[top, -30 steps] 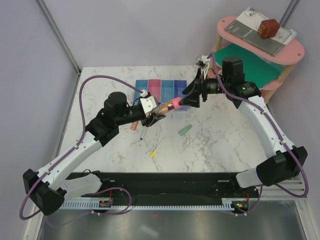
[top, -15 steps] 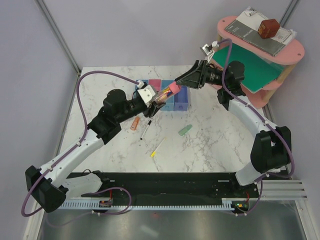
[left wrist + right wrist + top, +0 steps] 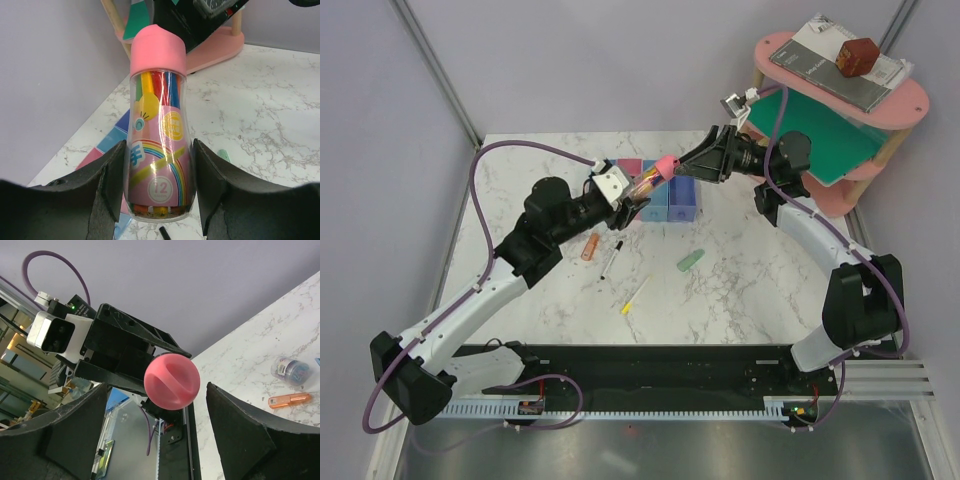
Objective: Sort the stationery into containers
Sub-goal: Place the stationery in the storage box.
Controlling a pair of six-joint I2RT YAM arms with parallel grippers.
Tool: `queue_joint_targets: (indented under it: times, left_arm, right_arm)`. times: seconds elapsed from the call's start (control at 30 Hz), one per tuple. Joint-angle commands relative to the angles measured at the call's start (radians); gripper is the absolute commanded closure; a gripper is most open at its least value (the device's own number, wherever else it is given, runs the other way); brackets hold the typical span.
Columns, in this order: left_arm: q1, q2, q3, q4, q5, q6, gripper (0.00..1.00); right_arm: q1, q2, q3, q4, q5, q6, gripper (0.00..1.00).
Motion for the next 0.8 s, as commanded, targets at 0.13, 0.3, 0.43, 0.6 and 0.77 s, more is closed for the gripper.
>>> queue_joint_targets:
  times: [0.13,0.3,0.43,0.6,0.77]
  left_arm:
    - [-0.004,-0.014,0.051,0.095,0.001,0.001,0.98]
    - [-0.004,-0.020,0.045,0.095,0.009,-0.009,0.98]
    - [-0.004,-0.022,0.041,0.094,0.009,-0.004,0.98]
    - [-0.004,-0.023,0.034,0.097,0.013,-0.007,0.98]
    - [-0.004,-0.021,0.032,0.099,0.015,-0.007,0.98]
  right_arm:
    - [0.009,-0.031,0.008,-0.029,0.007,-0.063,0.18]
    - [0.020,-0.005,0.040,-0.027,0.018,-0.063,0.24]
    - [0.027,0.004,0.051,-0.027,0.021,-0.063,0.29]
    - [0.033,0.013,0.063,-0.027,0.021,-0.063,0.36]
    - [0.038,0.018,0.063,-0.026,0.027,-0.066,0.48]
